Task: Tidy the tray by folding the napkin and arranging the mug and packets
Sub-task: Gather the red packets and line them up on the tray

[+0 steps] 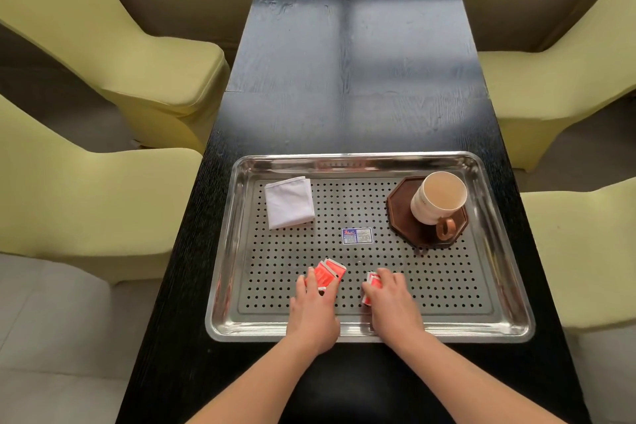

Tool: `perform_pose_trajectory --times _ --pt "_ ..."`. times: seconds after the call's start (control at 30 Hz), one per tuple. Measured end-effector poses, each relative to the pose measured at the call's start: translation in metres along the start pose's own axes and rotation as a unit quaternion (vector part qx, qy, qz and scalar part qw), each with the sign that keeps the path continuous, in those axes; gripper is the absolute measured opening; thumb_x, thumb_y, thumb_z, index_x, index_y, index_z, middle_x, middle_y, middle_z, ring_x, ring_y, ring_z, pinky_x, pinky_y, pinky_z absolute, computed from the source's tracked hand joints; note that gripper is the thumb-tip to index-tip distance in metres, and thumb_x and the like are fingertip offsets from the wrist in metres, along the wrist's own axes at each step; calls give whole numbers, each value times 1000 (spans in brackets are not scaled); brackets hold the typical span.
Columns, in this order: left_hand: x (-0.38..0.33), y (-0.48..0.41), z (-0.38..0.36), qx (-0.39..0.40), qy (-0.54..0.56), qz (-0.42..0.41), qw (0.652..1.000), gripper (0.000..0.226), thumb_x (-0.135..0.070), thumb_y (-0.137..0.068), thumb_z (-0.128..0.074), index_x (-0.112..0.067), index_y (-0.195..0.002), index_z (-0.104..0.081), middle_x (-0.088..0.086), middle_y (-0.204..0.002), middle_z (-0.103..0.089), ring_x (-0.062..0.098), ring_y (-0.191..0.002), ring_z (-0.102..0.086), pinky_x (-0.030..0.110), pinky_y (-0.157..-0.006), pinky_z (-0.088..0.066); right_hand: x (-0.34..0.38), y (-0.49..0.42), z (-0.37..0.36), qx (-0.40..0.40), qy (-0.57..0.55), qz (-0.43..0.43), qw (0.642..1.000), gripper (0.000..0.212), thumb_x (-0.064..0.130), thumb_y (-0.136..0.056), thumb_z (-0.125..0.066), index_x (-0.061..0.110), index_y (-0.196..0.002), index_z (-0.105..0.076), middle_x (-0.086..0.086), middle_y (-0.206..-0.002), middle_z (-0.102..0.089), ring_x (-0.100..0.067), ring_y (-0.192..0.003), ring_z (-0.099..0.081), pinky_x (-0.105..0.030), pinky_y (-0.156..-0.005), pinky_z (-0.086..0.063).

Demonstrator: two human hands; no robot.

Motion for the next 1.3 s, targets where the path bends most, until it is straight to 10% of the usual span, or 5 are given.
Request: perform_pose_trajectory --times 0.2,0.4,0.57,0.73,1.3 --pt "-2 6 4 -19 119 -48 992 73 -17 -90 -53 -36 -153 -21 9 -163 -10 28 -150 -3 44 -120 -19 26 -2 -8 7 -91 83 992 44 19 -89 -67 30 -131 -58 1 -142 -48 -22 -128 -40 -36 -100 -48" --pt "29 10 23 -110 179 -16 978 55 -24 -92 -59 -28 -144 -39 -6 -125 -52 8 -107 -39 23 -91 -34 5 -24 13 -31 -170 12 985 47 23 -93 -63 29 -138 -52 11 -136 -55 -13 -124 -48 -32 -100 -46" --pt "24 6 23 -90 188 -4 978 53 -23 -88 -65 -27 -137 -47 -5 -112 -50 12 -104 -45 27 -90 -44 26 -36 9 45 -117 57 990 62 20 -97 -53 38 -152 -29 20 -158 -32 -16 -128 -36 -37 -95 -48" --pt "26 10 23 -101 239 -9 966 48 -20 -86 -67 -36 -129 -52 -9 -103 -52 10 -96 -52 25 -83 -45 32 -29 4 65 -146 97 982 57 31 -94 -54 43 -146 -35 27 -123 -53 -11 -115 -38 -39 -88 -49" --pt "43 15 26 -108 210 -4 972 43 -26 -89 -63 -31 -131 -55 -14 -102 -50 5 -96 -49 18 -77 -40 -6 -10 9 10 -204 25 979 21 25 -95 -57 27 -116 -61 8 -108 -66 -12 -103 -57 -34 -87 -52"
Point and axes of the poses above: each hand's wrist, its own y-axis away from the middle knuckle, its own z-axis out of the back of the hand, x = y × z, the point moved 7 cm from there along -y, towards the middle knuckle
